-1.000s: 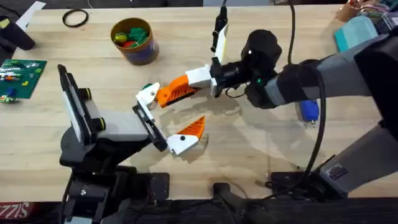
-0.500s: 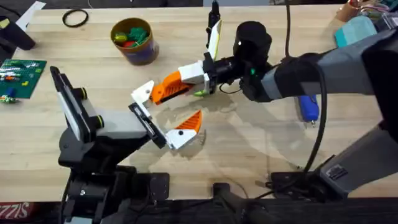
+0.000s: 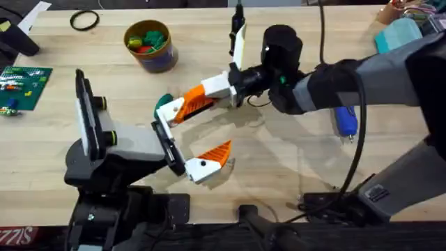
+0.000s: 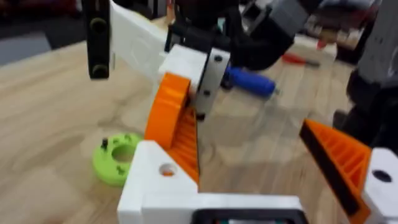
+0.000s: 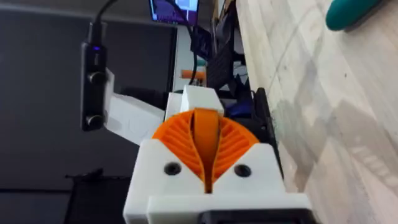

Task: Pick up the gripper from the table and insert it into the empty holder that is missing its gripper. Then pick up a screw, insert it into the mounting hole, and use the screwdriver to tighten it. Finally, clean up the table by picking up the vegetable and placing it into the bucket.

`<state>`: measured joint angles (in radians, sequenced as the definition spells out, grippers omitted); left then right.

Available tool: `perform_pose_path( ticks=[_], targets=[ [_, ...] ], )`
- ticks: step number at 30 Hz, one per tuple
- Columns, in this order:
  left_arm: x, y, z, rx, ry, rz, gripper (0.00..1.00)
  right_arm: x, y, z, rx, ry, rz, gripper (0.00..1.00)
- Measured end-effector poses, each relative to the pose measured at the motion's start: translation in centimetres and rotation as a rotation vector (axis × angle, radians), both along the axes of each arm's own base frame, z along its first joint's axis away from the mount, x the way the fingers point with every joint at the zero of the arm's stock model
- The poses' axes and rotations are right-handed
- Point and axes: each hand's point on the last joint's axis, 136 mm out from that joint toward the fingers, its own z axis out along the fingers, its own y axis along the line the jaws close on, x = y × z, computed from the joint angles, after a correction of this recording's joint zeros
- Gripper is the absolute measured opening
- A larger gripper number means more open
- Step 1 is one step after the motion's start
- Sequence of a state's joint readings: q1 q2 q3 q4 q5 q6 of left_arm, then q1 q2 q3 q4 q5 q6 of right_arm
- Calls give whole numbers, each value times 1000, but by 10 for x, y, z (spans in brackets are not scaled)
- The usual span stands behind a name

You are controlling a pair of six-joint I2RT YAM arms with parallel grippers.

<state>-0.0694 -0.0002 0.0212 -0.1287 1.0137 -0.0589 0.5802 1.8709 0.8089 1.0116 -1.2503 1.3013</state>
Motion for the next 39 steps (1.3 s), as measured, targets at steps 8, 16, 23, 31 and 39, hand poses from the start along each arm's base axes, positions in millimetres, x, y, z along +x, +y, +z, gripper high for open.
perform_pose_path(
  ticks=[8, 16, 23, 31, 39],
  targets=[
    [4, 3, 0, -5, 13, 25, 987, 1, 10, -1, -7, -4, -40, 20],
    [11, 8, -1, -1, 12, 71, 987, 5, 19, 1, -12, -12, -93, 20],
    [13, 9, -1, 0, 11, 88, 987, 6, 21, 1, -14, -15, -108, 12],
    [9, 7, 1, 10, -12, 60, 987, 5, 23, -14, -53, 19, -126, 982],
    [-38, -17, 1, -17, 13, -234, 986, -1, 22, -9, -32, 5, -82, 996]
  ],
)
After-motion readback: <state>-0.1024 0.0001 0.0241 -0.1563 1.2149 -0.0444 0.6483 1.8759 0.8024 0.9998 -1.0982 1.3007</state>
